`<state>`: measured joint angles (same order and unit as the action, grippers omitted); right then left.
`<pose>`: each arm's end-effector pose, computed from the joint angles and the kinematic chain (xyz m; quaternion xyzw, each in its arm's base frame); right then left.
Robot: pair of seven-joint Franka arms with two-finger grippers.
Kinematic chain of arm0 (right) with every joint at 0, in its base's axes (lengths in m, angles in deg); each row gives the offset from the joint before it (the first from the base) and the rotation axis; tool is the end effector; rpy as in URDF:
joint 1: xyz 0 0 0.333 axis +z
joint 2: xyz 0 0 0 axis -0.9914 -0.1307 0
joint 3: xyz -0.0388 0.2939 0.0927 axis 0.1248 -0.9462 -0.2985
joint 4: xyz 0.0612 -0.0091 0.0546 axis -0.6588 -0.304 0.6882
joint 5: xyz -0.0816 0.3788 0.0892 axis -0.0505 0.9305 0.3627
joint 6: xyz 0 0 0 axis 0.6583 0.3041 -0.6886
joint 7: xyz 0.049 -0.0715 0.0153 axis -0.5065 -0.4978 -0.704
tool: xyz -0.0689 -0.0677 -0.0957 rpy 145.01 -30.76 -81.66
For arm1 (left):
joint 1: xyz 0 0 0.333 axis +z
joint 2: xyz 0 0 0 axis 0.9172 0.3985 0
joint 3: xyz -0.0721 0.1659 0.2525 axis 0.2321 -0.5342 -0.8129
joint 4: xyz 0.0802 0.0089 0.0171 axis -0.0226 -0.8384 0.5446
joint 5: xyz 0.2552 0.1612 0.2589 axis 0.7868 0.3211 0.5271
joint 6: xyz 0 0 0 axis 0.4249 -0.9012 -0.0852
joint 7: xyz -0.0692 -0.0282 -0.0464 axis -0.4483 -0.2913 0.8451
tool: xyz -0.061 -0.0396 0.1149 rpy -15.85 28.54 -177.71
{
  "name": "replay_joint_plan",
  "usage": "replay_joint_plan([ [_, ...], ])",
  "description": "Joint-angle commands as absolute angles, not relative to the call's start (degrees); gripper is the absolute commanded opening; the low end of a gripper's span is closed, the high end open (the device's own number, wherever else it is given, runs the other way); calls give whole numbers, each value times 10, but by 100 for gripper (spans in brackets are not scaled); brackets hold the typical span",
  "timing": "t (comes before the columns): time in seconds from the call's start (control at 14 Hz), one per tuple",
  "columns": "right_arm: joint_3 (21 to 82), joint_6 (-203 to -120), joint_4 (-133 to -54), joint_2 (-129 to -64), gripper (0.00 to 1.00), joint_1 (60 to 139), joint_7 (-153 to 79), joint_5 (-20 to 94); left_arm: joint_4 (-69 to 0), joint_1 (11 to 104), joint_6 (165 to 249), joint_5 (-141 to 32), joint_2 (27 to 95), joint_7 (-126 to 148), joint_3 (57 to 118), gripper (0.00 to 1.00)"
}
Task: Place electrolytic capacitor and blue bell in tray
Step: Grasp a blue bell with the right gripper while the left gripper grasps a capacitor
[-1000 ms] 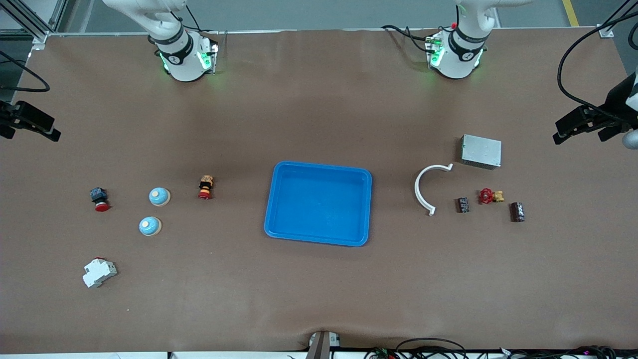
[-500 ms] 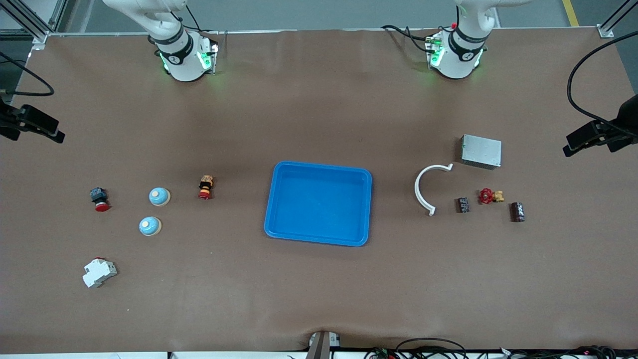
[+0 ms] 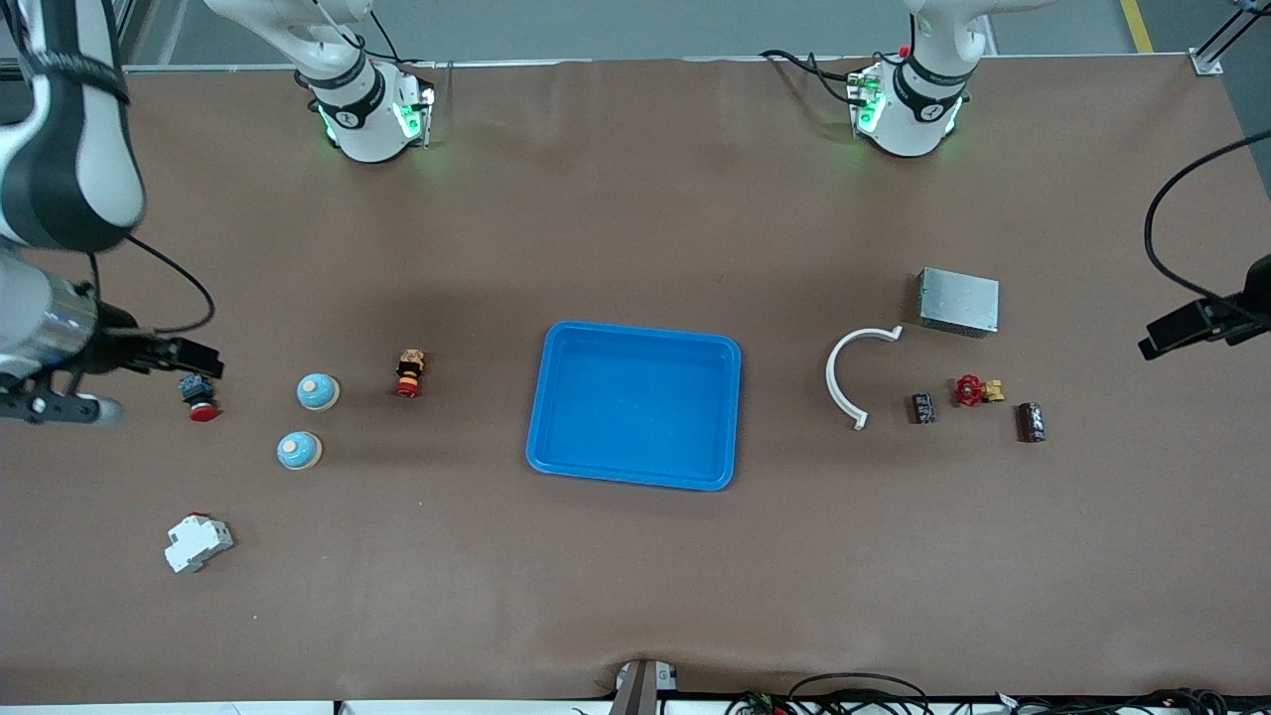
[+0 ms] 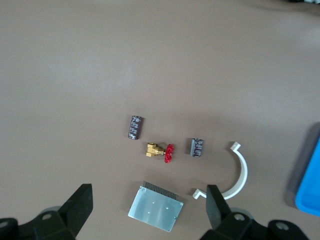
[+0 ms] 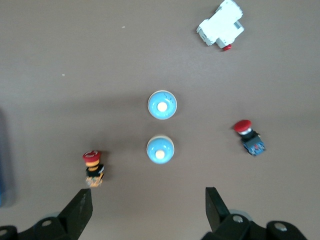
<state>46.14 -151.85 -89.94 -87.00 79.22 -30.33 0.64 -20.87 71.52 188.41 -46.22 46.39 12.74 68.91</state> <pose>0.6274 -0.0347 0.4158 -0.9983 0.0441 0.0374 0.0061 0.6242 0.0564 0.5238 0.9960 0.0884 0.0130 0.0048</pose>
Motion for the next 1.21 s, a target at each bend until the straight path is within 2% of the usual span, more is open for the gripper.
replay_joint_plan([
  [0.0, 461, -1574, -896, -917, 100, 788, -313, 4, -192, 719, 1887, -471, 507, 127, 688, 100],
  [0.43, 460, -1689, -898, -1002, 100, 778, -317, 9, -196, 737, 1932, -439, 607, 129, 680, 100],
  [0.86, 461, -1866, -1006, -1016, 100, 778, -318, 9, -230, 748, 2021, -430, 664, 134, 680, 100],
  [1.14, 461, -1919, -1016, -1056, 100, 778, -318, 9, -244, 746, 2052, -431, 692, 126, 681, 100],
])
